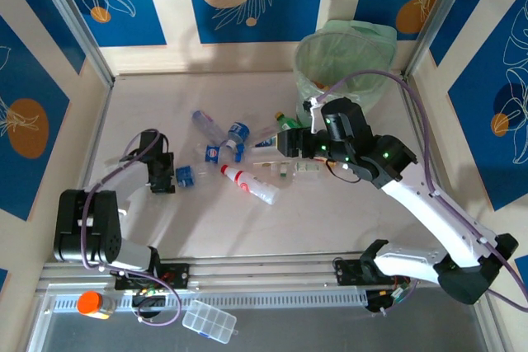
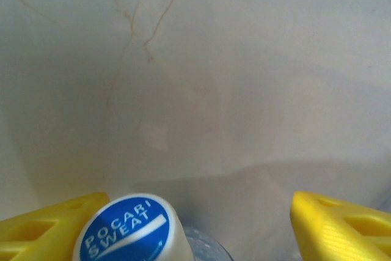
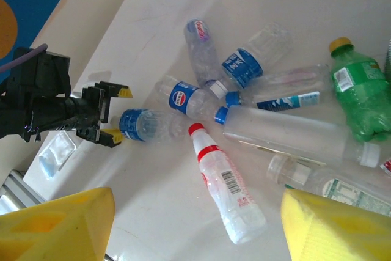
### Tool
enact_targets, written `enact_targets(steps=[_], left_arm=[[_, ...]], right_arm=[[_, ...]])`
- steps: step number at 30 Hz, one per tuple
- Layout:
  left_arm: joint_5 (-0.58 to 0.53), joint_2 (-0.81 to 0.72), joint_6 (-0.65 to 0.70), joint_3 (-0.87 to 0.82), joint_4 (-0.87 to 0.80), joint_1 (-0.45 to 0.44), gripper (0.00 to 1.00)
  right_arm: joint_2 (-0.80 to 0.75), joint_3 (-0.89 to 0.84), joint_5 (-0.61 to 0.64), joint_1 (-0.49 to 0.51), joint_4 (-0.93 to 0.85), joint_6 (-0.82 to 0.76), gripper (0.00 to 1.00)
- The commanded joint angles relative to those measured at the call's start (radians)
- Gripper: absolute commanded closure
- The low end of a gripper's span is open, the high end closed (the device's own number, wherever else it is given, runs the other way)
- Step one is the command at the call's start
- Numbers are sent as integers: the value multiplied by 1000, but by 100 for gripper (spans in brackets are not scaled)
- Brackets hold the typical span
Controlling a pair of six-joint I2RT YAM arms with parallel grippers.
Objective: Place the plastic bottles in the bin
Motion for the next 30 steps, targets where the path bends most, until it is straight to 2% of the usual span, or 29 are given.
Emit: enact_targets(steps=[1, 9, 16, 20, 24, 26, 30], left_arm=[[26, 17, -52, -29, 54, 5, 31], [29, 21, -42, -52, 85, 5, 68], [4, -76, 25, -37, 9, 10, 82], [10, -171, 209, 6, -9, 10, 85], [121, -279, 446, 24, 66, 4, 90], [233, -334, 594, 17, 159, -6, 89], [491, -409, 798, 41, 287, -45, 89]], right_arm=[[-24, -4, -8, -28, -16, -22, 28], [1, 10, -22, -56, -12, -33, 28], [13, 35, -25, -42, -27, -36, 28], [32, 49, -16, -4, -22, -57, 28], [78, 90, -50, 46, -30, -121, 27], [104, 115, -202, 56, -35, -198, 27], [190, 187, -378, 66, -72, -259, 27]])
